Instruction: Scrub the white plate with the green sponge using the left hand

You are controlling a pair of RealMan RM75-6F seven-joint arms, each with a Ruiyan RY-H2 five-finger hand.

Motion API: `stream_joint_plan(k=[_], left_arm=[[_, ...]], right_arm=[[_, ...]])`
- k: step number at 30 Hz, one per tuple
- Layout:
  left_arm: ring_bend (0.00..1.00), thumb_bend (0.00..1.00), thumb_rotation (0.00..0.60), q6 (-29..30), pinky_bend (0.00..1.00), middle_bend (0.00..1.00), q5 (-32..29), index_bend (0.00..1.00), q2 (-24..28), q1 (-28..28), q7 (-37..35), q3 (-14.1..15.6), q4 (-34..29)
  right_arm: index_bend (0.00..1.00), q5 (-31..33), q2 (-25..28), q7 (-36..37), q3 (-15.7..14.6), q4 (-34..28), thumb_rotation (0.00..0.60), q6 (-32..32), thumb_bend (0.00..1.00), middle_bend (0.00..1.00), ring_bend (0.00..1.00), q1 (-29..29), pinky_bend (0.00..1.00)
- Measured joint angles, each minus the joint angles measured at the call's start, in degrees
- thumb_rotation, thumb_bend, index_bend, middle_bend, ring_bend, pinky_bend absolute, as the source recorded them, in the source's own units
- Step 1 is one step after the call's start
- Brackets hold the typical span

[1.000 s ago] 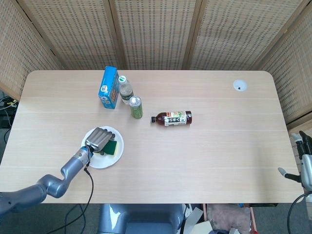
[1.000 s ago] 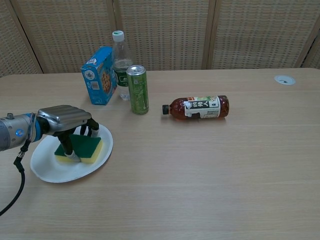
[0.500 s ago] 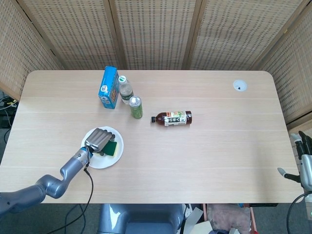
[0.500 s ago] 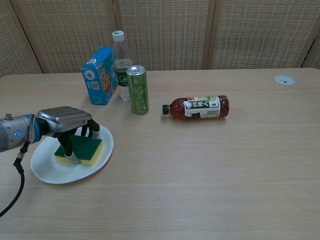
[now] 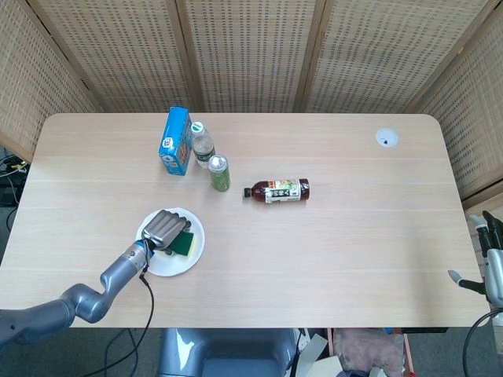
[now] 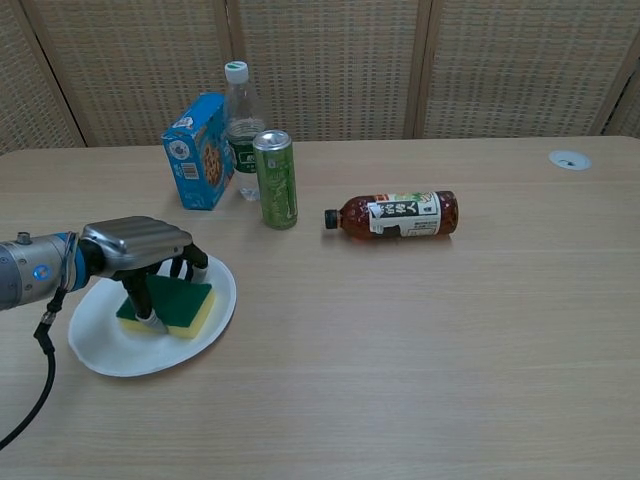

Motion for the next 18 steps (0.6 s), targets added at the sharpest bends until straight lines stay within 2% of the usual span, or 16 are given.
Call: stream_joint_plan(k=[9,18], left_arm=[[0.40,0.14,0.600,-1.6,0.47,0.43,-2.2,0.56,-0.6,0.0,-1.1,-1.1,4.5],[0.40,0.13,0.600,-0.7,0.47,0.43,0.1,0.56,-0.3,-0.3,-1.9,-0.6,0.3]], right_arm=[[0.06,0.1,-0.1,-0.5,0.0,-0.1,0.600,-0.1,0.00,0.00,0.00,0.1,0.00],[0.06,0.2,-0.1,-0.4,0.0,-0.1,0.600,-0.1,0.00,0.00,0.00,0.1,0.00]])
